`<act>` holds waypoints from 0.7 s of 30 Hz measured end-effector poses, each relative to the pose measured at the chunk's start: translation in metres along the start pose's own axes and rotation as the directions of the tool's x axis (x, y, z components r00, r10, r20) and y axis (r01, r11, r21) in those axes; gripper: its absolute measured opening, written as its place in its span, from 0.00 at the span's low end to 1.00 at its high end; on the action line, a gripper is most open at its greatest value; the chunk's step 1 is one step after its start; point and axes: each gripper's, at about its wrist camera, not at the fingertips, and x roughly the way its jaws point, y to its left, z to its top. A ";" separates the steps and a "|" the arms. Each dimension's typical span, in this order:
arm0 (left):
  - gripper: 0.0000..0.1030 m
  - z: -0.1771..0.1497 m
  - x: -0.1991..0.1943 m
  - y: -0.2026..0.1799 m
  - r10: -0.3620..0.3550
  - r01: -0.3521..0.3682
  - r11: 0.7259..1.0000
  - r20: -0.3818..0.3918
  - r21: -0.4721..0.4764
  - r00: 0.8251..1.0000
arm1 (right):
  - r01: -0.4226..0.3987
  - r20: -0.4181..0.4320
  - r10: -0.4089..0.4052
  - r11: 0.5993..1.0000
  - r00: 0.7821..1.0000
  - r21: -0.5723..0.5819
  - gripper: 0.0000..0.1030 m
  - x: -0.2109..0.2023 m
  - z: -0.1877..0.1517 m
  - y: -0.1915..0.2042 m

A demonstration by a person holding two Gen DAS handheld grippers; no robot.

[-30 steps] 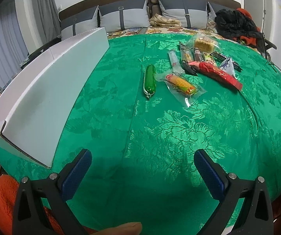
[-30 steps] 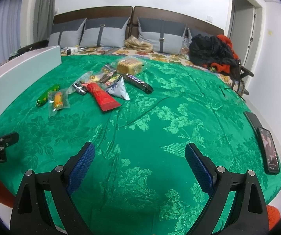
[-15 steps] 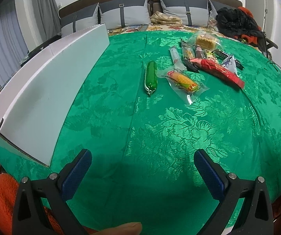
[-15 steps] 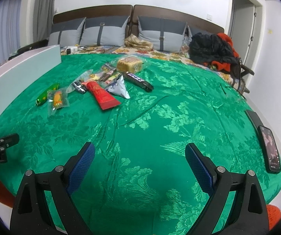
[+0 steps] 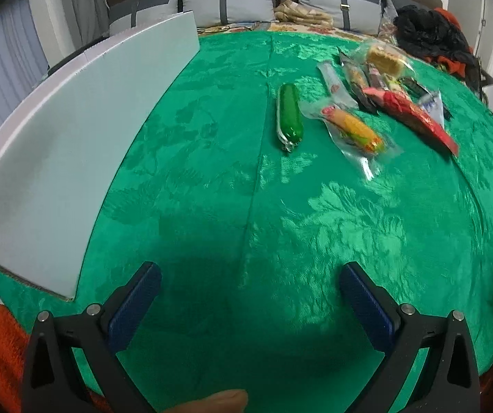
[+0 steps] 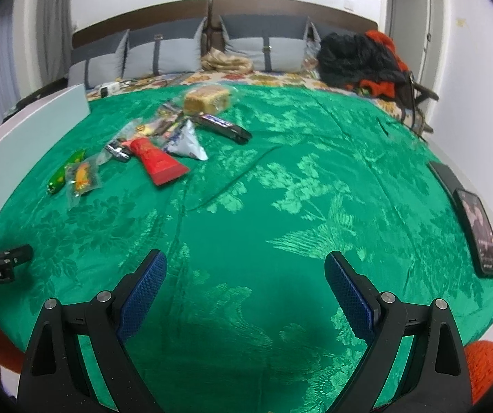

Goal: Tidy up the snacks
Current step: 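Reach the left gripper to the green sausage and close on it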

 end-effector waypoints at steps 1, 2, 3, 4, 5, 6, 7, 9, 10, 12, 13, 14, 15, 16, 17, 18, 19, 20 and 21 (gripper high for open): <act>1.00 0.002 0.002 0.001 -0.001 0.001 1.000 0.000 -0.007 1.000 | 0.000 -0.009 0.000 1.000 1.000 0.007 0.92 0.001 0.000 -0.002; 1.00 0.003 0.004 0.002 -0.004 0.004 1.000 0.000 -0.012 1.000 | 0.000 -0.014 0.000 1.000 1.000 0.011 0.92 0.003 -0.001 -0.003; 1.00 0.005 0.006 0.003 -0.008 0.008 1.000 0.000 -0.018 1.000 | -0.001 -0.019 0.002 1.000 1.000 0.015 0.92 0.004 -0.001 -0.004; 1.00 0.007 0.008 0.004 -0.013 0.013 1.000 -0.001 -0.024 1.000 | -0.002 -0.023 0.002 1.000 1.000 0.017 0.92 0.005 -0.001 -0.005; 1.00 0.009 0.010 0.005 -0.018 0.018 0.999 -0.003 -0.028 1.000 | -0.002 -0.026 0.003 1.000 1.000 0.019 0.92 0.006 -0.001 -0.006; 1.00 0.011 0.012 0.006 -0.023 0.023 0.999 -0.006 -0.033 1.000 | -0.002 -0.029 0.003 1.000 1.000 0.021 0.92 0.006 -0.001 -0.006; 1.00 0.013 0.013 0.007 -0.027 0.027 0.999 -0.010 -0.037 1.000 | -0.002 -0.030 0.003 1.000 1.000 0.023 0.92 0.007 -0.001 -0.007; 1.00 0.019 0.018 0.008 -0.033 0.032 0.999 -0.021 -0.039 0.999 | 0.002 -0.032 -0.001 0.999 0.999 0.032 0.92 0.009 0.001 -0.012; 1.00 0.024 0.020 0.008 -0.032 0.031 0.999 -0.029 -0.038 0.999 | 0.004 -0.035 -0.003 0.999 0.999 0.043 0.92 0.011 0.003 -0.015; 1.00 0.032 0.025 0.009 -0.031 0.030 0.999 -0.036 -0.035 0.999 | 0.017 -0.040 -0.014 0.998 0.999 0.063 0.92 0.017 0.012 -0.024; 1.00 0.035 0.028 0.009 -0.032 0.031 0.999 -0.040 -0.038 0.999 | 0.033 -0.035 -0.031 0.997 0.999 0.072 0.92 0.021 0.018 -0.031; 1.00 0.039 0.030 0.010 -0.032 0.030 0.999 -0.042 -0.044 0.999 | 0.050 -0.027 -0.048 0.996 0.998 0.074 0.92 0.024 0.023 -0.036; 1.00 0.043 0.033 0.011 -0.028 0.026 0.999 -0.043 -0.048 0.999 | 0.066 -0.025 -0.064 0.995 0.998 0.073 0.92 0.028 0.028 -0.039; 1.00 0.049 0.036 0.011 -0.028 0.026 0.998 -0.044 -0.050 0.999 | 0.081 -0.037 -0.079 0.994 0.996 0.070 0.92 0.036 0.032 -0.044; 1.00 0.053 0.040 0.010 -0.026 0.024 0.998 -0.047 -0.053 0.999 | 0.092 -0.054 -0.088 0.993 0.995 0.069 0.92 0.045 0.035 -0.048; 1.00 0.059 0.043 0.010 -0.024 0.022 0.998 -0.050 -0.057 0.998 | 0.098 -0.068 -0.093 0.993 0.993 0.070 0.92 0.054 0.038 -0.053; 1.00 0.065 0.047 0.010 -0.023 0.019 0.998 -0.052 -0.061 0.998 | 0.105 -0.091 -0.099 0.992 0.991 0.071 0.92 0.066 0.040 -0.059; 1.00 0.069 0.050 0.010 -0.020 0.017 0.998 -0.053 -0.065 0.998 | 0.111 -0.106 -0.104 0.991 0.989 0.069 0.92 0.073 0.041 -0.062; 1.00 0.075 0.054 0.011 -0.016 0.012 0.997 -0.052 -0.072 0.999 | 0.120 -0.125 -0.111 0.991 0.986 0.067 0.92 0.082 0.043 -0.066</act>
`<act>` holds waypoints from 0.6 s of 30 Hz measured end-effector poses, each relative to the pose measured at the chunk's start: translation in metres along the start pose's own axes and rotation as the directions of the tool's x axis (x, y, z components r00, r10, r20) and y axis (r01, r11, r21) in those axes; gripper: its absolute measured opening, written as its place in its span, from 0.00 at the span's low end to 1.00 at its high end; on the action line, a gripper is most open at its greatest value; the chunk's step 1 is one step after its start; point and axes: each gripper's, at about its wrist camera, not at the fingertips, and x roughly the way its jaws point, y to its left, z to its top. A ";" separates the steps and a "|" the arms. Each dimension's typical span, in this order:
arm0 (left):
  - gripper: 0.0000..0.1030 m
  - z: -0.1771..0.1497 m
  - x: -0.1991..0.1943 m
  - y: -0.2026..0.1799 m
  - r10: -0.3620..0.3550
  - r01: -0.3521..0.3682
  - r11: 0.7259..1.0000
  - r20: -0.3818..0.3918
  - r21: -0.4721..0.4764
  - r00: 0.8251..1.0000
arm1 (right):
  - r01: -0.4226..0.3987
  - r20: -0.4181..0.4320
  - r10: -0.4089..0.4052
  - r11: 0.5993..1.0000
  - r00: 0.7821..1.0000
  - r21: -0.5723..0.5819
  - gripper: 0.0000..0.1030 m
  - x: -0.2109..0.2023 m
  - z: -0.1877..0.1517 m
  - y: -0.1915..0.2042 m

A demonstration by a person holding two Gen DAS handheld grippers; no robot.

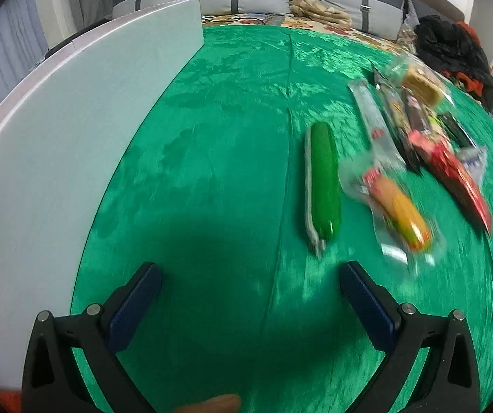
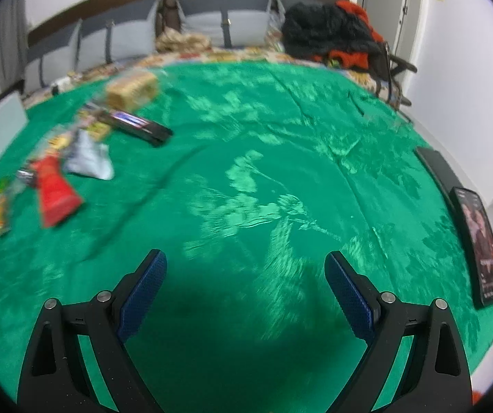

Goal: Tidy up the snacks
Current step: 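Reach the left gripper to the green sausage and close on it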

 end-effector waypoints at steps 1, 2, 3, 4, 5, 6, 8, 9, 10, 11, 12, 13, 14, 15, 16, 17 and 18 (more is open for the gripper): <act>1.00 0.004 0.002 0.000 0.001 -0.001 1.000 0.001 -0.004 1.000 | 0.008 -0.016 -0.008 1.000 1.000 0.001 0.92 0.008 0.003 -0.003; 1.00 0.008 0.006 -0.001 0.005 -0.005 1.000 0.007 -0.008 1.000 | -0.004 -0.051 0.004 1.000 0.999 0.010 0.92 0.014 0.006 -0.006; 1.00 0.012 0.008 -0.001 0.007 -0.007 1.000 0.014 -0.011 1.000 | -0.037 -0.057 0.040 0.998 0.998 0.042 0.92 0.017 0.011 -0.011; 1.00 0.017 0.012 -0.002 0.007 -0.007 1.000 0.028 -0.012 1.000 | -0.037 -0.052 0.040 0.998 0.998 0.047 0.92 0.020 0.015 -0.012; 1.00 0.020 0.014 -0.002 0.005 -0.005 1.000 0.038 -0.010 0.999 | -0.033 -0.060 0.035 0.999 0.998 0.033 0.92 0.023 0.017 -0.011; 1.00 0.023 0.016 -0.002 0.004 -0.004 1.000 0.048 -0.009 0.999 | -0.045 -0.064 0.046 0.999 0.997 0.015 0.92 0.027 0.022 -0.010; 1.00 0.028 0.020 -0.002 0.001 -0.001 1.000 0.066 -0.006 0.998 | -0.068 -0.080 0.069 0.998 0.994 0.015 0.94 0.033 0.029 -0.011; 1.00 0.029 0.021 -0.002 0.000 0.000 1.000 0.076 -0.006 0.997 | -0.072 -0.080 0.073 0.997 0.994 0.012 0.94 0.035 0.030 -0.009; 1.00 0.029 0.022 -0.002 0.001 0.000 1.000 0.090 -0.009 0.996 | -0.077 -0.071 0.077 0.997 0.995 0.009 0.94 0.037 0.031 -0.009; 1.00 0.029 0.022 -0.002 0.000 0.000 1.000 0.090 -0.009 0.996 | -0.079 -0.067 0.079 0.997 0.995 0.008 0.94 0.037 0.032 -0.010; 1.00 0.030 0.022 -0.002 0.000 0.001 1.000 0.090 -0.009 0.996 | -0.079 -0.069 0.080 0.997 0.994 0.008 0.94 0.038 0.032 -0.009; 1.00 0.030 0.022 -0.002 0.000 0.001 1.000 0.090 -0.009 0.996 | -0.078 -0.068 0.078 0.997 0.995 0.007 0.94 0.038 0.032 -0.008; 1.00 0.030 0.022 -0.002 0.000 0.001 1.000 0.091 -0.009 0.996 | -0.078 -0.068 0.078 0.997 0.995 0.007 0.94 0.038 0.032 -0.008; 1.00 0.030 0.022 -0.002 0.000 0.001 1.000 0.090 -0.009 0.996 | -0.078 -0.068 0.078 0.997 0.995 0.007 0.94 0.038 0.032 -0.007; 1.00 0.030 0.022 -0.002 0.000 0.001 1.000 0.090 -0.009 0.996 | -0.077 -0.068 0.078 0.997 0.995 0.007 0.94 0.038 0.032 -0.007; 1.00 0.030 0.022 -0.002 0.000 0.001 1.000 0.090 -0.009 0.996 | -0.077 -0.068 0.077 0.997 0.995 0.006 0.94 0.038 0.032 -0.007; 1.00 0.030 0.022 -0.002 0.000 0.001 1.000 0.090 -0.010 0.996 | -0.077 -0.068 0.077 0.997 0.995 0.006 0.94 0.037 0.032 -0.007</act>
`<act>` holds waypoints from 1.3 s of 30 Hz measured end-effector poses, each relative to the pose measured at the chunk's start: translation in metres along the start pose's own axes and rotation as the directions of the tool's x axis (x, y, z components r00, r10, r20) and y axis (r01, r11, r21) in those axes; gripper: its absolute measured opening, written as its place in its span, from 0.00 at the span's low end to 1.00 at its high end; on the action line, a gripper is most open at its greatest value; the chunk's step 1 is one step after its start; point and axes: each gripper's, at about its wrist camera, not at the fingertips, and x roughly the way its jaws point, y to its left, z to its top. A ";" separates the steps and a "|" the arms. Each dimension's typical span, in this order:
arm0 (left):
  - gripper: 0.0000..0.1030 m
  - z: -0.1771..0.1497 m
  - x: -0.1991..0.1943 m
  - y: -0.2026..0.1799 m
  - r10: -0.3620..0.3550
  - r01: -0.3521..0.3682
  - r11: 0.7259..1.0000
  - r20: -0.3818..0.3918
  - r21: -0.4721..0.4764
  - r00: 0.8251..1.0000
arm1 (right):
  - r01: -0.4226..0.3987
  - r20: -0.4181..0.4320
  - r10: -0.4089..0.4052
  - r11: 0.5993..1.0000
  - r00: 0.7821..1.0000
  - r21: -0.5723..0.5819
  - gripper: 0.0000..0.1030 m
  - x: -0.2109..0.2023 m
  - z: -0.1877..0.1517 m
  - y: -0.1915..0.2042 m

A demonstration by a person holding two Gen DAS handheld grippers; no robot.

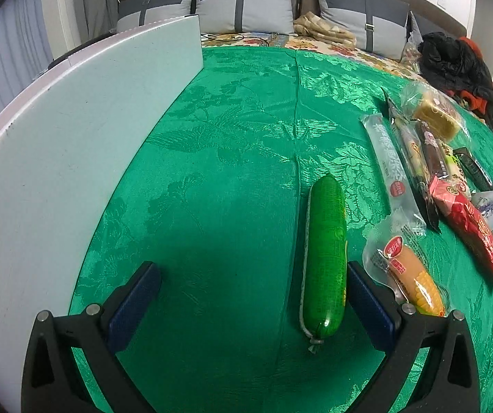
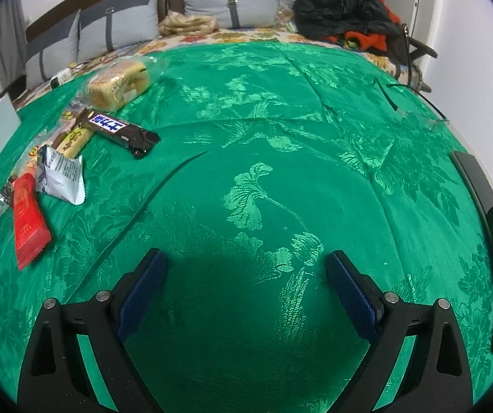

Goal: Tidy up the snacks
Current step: 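Reach the left gripper to the green sausage and close on it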

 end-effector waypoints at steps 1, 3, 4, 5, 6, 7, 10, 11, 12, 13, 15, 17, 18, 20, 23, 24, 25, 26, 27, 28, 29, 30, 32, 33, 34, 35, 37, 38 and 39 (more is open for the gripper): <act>1.00 0.001 0.000 0.000 0.000 0.000 1.000 0.000 0.000 1.000 | -0.001 0.000 0.001 1.000 1.000 0.001 0.94 0.000 0.000 0.000; 1.00 0.001 0.000 0.000 0.001 -0.001 1.000 0.000 0.001 1.000 | -0.001 0.000 0.001 1.000 1.000 0.000 0.94 0.001 0.000 0.000; 1.00 0.001 0.000 0.000 0.000 0.000 1.000 0.000 0.000 1.000 | -0.001 0.000 0.001 1.000 1.000 0.001 0.94 0.000 0.000 0.000; 1.00 0.001 0.000 0.000 0.000 0.000 1.000 0.000 0.000 1.000 | -0.001 0.000 0.001 1.000 1.000 0.001 0.94 0.000 0.000 0.000; 1.00 0.000 0.000 0.000 0.000 0.000 1.000 0.000 0.000 1.000 | -0.001 0.000 0.001 1.000 1.000 0.001 0.94 0.001 0.000 0.000; 1.00 0.000 0.000 0.000 0.000 0.000 1.000 0.000 0.000 1.000 | -0.001 0.000 0.001 1.000 1.000 0.001 0.94 0.001 0.000 0.000; 1.00 0.000 0.000 0.000 0.000 0.000 1.000 0.000 0.000 1.000 | 0.000 0.000 0.000 1.000 1.000 0.000 0.94 0.000 0.000 0.000; 1.00 0.000 0.000 0.000 0.000 0.000 1.000 0.000 0.000 1.000 | -0.001 0.000 0.001 1.000 1.000 0.000 0.94 0.001 0.001 0.000; 1.00 0.000 0.000 0.000 0.000 0.000 1.000 0.000 0.000 1.000 | -0.001 0.000 0.001 1.000 1.000 0.001 0.94 0.000 0.000 0.000; 1.00 0.000 0.000 0.000 0.000 0.000 1.000 0.000 0.000 1.000 | -0.001 0.000 0.001 1.000 1.000 0.001 0.94 0.000 0.000 0.000; 1.00 0.000 0.000 0.000 0.000 0.000 1.000 0.000 0.000 1.000 | -0.001 0.000 0.001 1.000 1.000 0.000 0.94 0.001 0.001 0.000; 1.00 0.000 0.000 0.000 0.000 0.000 1.000 0.000 -0.001 1.000 | -0.001 0.000 0.001 1.000 1.000 0.000 0.94 0.001 0.000 0.000; 1.00 0.000 0.000 0.000 0.000 0.000 1.000 0.000 -0.001 1.000 | -0.001 0.000 0.001 1.000 1.000 0.000 0.94 0.001 0.001 0.000; 1.00 0.000 -0.001 0.000 -0.003 0.003 1.000 -0.001 0.005 1.000 | -0.001 0.000 0.001 1.000 1.000 0.000 0.94 0.001 0.000 0.000; 1.00 -0.004 -0.004 0.000 -0.013 0.013 1.000 -0.002 0.021 1.000 | -0.001 0.001 0.001 1.000 1.000 0.001 0.94 0.001 0.000 0.000; 1.00 -0.006 -0.006 0.000 -0.015 0.015 1.000 -0.003 0.025 1.000 | -0.001 0.001 0.001 1.000 1.000 0.001 0.94 0.001 0.001 0.000; 1.00 -0.009 -0.008 0.001 -0.019 0.019 0.999 -0.008 0.031 1.000 | -0.001 0.001 0.001 1.000 1.000 0.000 0.94 0.001 0.000 0.000; 1.00 -0.010 -0.010 0.001 -0.022 0.023 0.999 -0.024 0.037 0.999 | -0.001 0.001 0.001 1.000 1.000 0.000 0.94 0.001 0.001 0.000; 1.00 -0.012 -0.012 0.001 -0.022 0.024 0.999 -0.036 0.037 0.999 | -0.001 0.001 0.001 1.000 1.000 0.001 0.94 0.001 0.001 0.000; 1.00 -0.015 -0.016 0.002 -0.016 0.018 0.999 -0.062 0.029 0.998 | -0.001 0.001 0.001 1.000 1.000 0.001 0.94 0.001 0.001 0.000; 1.00 -0.019 -0.020 0.004 -0.017 0.019 1.000 -0.076 0.018 0.997 | -0.001 0.001 0.001 1.000 1.000 0.001 0.94 0.001 0.001 0.000; 1.00 -0.022 -0.024 0.004 -0.029 0.030 1.000 -0.080 0.007 0.996 | -0.001 0.001 0.001 1.000 1.000 0.001 0.94 0.001 0.000 0.000; 1.00 -0.025 -0.036 0.003 -0.071 0.071 0.997 -0.041 0.004 0.997 | -0.001 0.001 0.001 1.000 1.000 0.000 0.94 0.002 0.001 0.000; 1.00 -0.022 -0.040 0.000 -0.072 0.072 0.997 -0.024 0.021 0.997 | -0.001 0.001 0.001 1.000 1.000 0.000 0.94 0.001 0.001 0.000; 1.00 -0.018 -0.041 -0.005 -0.059 0.060 0.997 -0.013 0.051 0.998 | -0.001 0.001 0.001 1.000 1.000 0.000 0.94 0.001 0.001 0.000; 1.00 -0.010 -0.040 -0.011 -0.036 0.037 0.995 -0.014 0.093 0.999 | -0.001 0.001 0.001 1.000 1.000 0.001 0.94 0.001 0.001 0.000; 0.99 0.003 -0.032 -0.017 -0.005 0.008 0.991 -0.022 0.134 1.000 | -0.001 0.001 0.001 1.000 1.000 0.001 0.94 0.001 0.001 0.000; 0.94 0.011 -0.025 -0.017 0.001 0.006 0.989 -0.045 0.145 0.999 | -0.001 0.001 0.001 1.000 1.000 0.001 0.94 0.001 0.000 0.000; 0.85 0.016 -0.018 -0.017 0.002 0.008 0.989 -0.069 0.147 0.998 | -0.001 0.001 0.001 1.000 1.000 0.001 0.94 0.001 0.001 0.000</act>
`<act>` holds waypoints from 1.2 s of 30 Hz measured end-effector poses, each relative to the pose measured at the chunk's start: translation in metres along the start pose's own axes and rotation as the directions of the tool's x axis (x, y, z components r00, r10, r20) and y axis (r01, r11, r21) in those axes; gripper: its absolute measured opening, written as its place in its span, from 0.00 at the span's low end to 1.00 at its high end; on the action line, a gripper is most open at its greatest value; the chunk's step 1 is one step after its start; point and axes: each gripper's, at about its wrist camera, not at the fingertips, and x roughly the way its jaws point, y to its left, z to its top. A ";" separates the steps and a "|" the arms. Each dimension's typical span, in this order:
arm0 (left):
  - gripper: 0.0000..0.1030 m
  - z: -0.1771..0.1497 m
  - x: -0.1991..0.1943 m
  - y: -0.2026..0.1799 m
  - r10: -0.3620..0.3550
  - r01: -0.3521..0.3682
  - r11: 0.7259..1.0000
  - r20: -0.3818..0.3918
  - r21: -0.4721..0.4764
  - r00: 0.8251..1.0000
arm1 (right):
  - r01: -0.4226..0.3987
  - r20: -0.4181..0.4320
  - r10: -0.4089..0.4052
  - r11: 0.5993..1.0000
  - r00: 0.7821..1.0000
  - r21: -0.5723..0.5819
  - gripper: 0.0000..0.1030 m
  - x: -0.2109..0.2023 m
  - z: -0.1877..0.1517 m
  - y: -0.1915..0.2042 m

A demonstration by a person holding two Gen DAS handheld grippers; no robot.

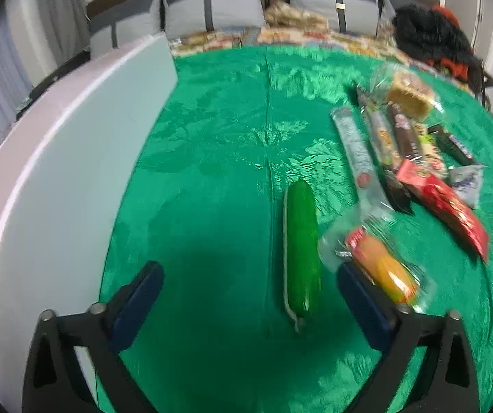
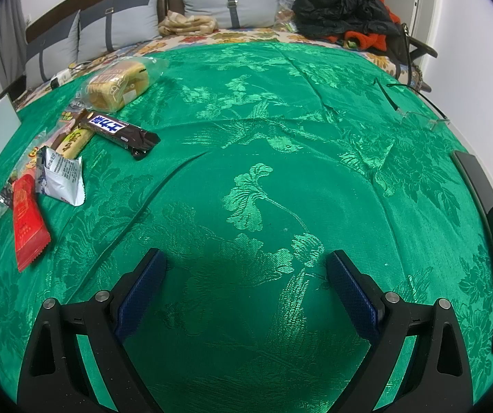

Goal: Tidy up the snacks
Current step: 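Reach the left gripper to the green sausage and close on it, then lift the green sausage with the left gripper while the right gripper grasps the yellow corn pack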

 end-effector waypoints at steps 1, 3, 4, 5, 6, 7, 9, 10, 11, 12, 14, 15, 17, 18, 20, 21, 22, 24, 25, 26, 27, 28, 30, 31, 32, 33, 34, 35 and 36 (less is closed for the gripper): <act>0.81 0.006 0.008 0.001 -0.011 0.011 1.000 -0.032 -0.002 0.999 | 0.000 0.000 0.000 1.000 1.000 0.000 0.94 -0.001 0.000 0.000; 0.72 0.014 0.021 0.002 -0.050 0.049 0.999 -0.088 -0.013 0.995 | 0.000 0.000 0.000 1.000 1.000 0.000 0.94 0.000 0.000 0.000; 0.71 0.018 0.023 0.002 -0.078 0.077 0.997 -0.088 -0.022 0.993 | 0.000 0.000 0.000 1.000 1.000 0.000 0.94 0.000 0.000 0.000; 0.70 0.020 0.024 -0.001 -0.091 0.089 0.996 -0.091 -0.022 0.992 | 0.000 0.000 0.000 1.000 1.000 0.000 0.94 0.000 0.000 0.000; 0.68 0.022 0.025 -0.005 -0.102 0.101 0.995 -0.098 -0.010 0.990 | 0.000 0.000 0.000 1.000 1.000 0.000 0.94 -0.001 0.000 0.000; 0.68 0.023 0.025 -0.010 -0.105 0.106 0.994 -0.097 0.005 0.990 | 0.000 0.000 0.000 1.000 1.000 0.000 0.94 -0.001 0.000 0.000; 0.58 0.023 0.023 -0.017 -0.106 0.110 0.993 -0.090 0.034 0.990 | 0.000 0.000 0.000 1.000 1.000 0.000 0.94 0.000 0.000 0.000; 0.55 0.022 0.022 -0.020 -0.112 0.117 0.992 -0.085 0.046 0.990 | -0.001 0.000 0.001 1.000 1.000 0.000 0.94 -0.001 0.000 0.000; 0.47 0.022 0.020 -0.023 -0.122 0.127 0.990 -0.081 0.055 0.989 | -0.001 0.000 0.001 1.000 1.000 0.000 0.94 -0.001 0.000 0.000; 0.40 0.022 0.019 -0.024 -0.127 0.132 0.989 -0.080 0.062 0.989 | 0.000 0.000 0.000 1.000 1.000 0.000 0.94 0.000 0.000 0.000; 0.22 0.020 0.016 -0.026 -0.127 0.133 0.988 -0.076 0.080 0.989 | 0.000 0.000 0.000 1.000 1.000 0.000 0.94 0.000 0.000 0.000; 0.22 0.018 0.014 -0.026 -0.135 0.141 0.986 -0.079 0.085 0.988 | 0.000 0.000 0.000 1.000 1.000 0.000 0.94 -0.001 0.000 0.000; 0.22 0.012 0.010 -0.024 -0.120 0.128 0.987 -0.082 0.093 0.989 | 0.000 0.000 0.000 1.000 1.000 0.000 0.94 0.000 0.000 0.000; 0.22 0.008 0.007 -0.023 -0.118 0.126 0.988 -0.081 0.093 0.990 | 0.000 0.000 0.000 1.000 1.000 0.000 0.94 0.000 0.000 0.000; 0.22 -0.003 0.001 -0.018 -0.126 0.133 0.989 -0.087 0.071 0.988 | 0.000 0.000 0.000 1.000 1.000 0.000 0.94 -0.001 0.000 0.000; 0.22 -0.008 -0.002 -0.015 -0.135 0.140 0.988 -0.088 0.061 0.987 | 0.000 0.001 0.000 1.000 1.000 0.000 0.94 0.000 0.000 0.000; 0.22 -0.017 -0.008 -0.012 -0.145 0.150 0.987 -0.089 0.052 0.985 | 0.000 0.001 0.000 1.000 1.000 0.000 0.94 0.000 0.000 0.000; 0.22 -0.029 -0.015 -0.011 -0.148 0.153 0.987 -0.090 0.051 0.985 | 0.000 0.000 0.000 1.000 1.000 0.000 0.94 -0.001 0.000 0.000; 0.22 -0.036 -0.019 -0.010 -0.150 0.155 0.987 -0.090 0.052 0.985 | 0.000 0.001 0.000 1.000 1.000 0.000 0.94 0.000 0.000 0.000; 0.22 -0.041 -0.023 -0.009 -0.154 0.158 0.986 -0.089 0.049 0.984 | 0.000 0.001 0.000 1.000 1.000 0.000 0.94 0.000 0.000 0.000; 0.22 -0.046 -0.025 -0.009 -0.158 0.163 0.986 -0.089 0.045 0.983 | 0.000 0.001 0.000 1.000 1.000 0.000 0.94 0.000 0.000 0.000; 0.22 -0.051 -0.028 -0.008 -0.168 0.171 0.985 -0.088 0.035 0.982 | 0.000 0.001 0.000 1.000 1.000 0.000 0.94 0.000 0.000 0.000; 0.22 -0.056 -0.031 -0.007 -0.176 0.179 0.984 -0.084 0.024 0.981 | 0.000 0.001 0.000 1.000 1.000 0.000 0.94 -0.001 0.000 0.000; 0.22 -0.058 -0.033 -0.006 -0.180 0.183 0.983 -0.082 0.020 0.980 | 0.000 0.001 0.000 1.000 1.000 0.000 0.94 0.000 0.000 0.000; 0.22 -0.060 -0.034 -0.006 -0.187 0.188 0.982 -0.080 0.013 0.979 | -0.001 0.001 0.001 1.000 1.000 0.001 0.94 0.000 0.000 0.000; 0.22 -0.062 -0.036 -0.005 -0.192 0.193 0.981 -0.077 0.003 0.978 | -0.002 0.001 0.002 1.000 1.000 0.001 0.94 0.000 0.000 0.000; 0.22 -0.064 -0.038 -0.002 -0.202 0.202 0.979 -0.072 -0.014 0.977 | -0.004 0.000 0.004 1.000 1.000 0.003 0.95 0.000 0.000 0.000; 0.22 -0.065 -0.040 0.001 -0.211 0.210 0.977 -0.068 -0.028 0.975 | -0.006 0.000 0.006 1.000 1.000 0.005 0.95 0.001 0.001 0.000; 0.22 -0.065 -0.042 0.004 -0.219 0.216 0.975 -0.064 -0.040 0.974 | -0.007 0.000 0.007 1.000 1.000 0.005 0.95 0.000 0.001 0.000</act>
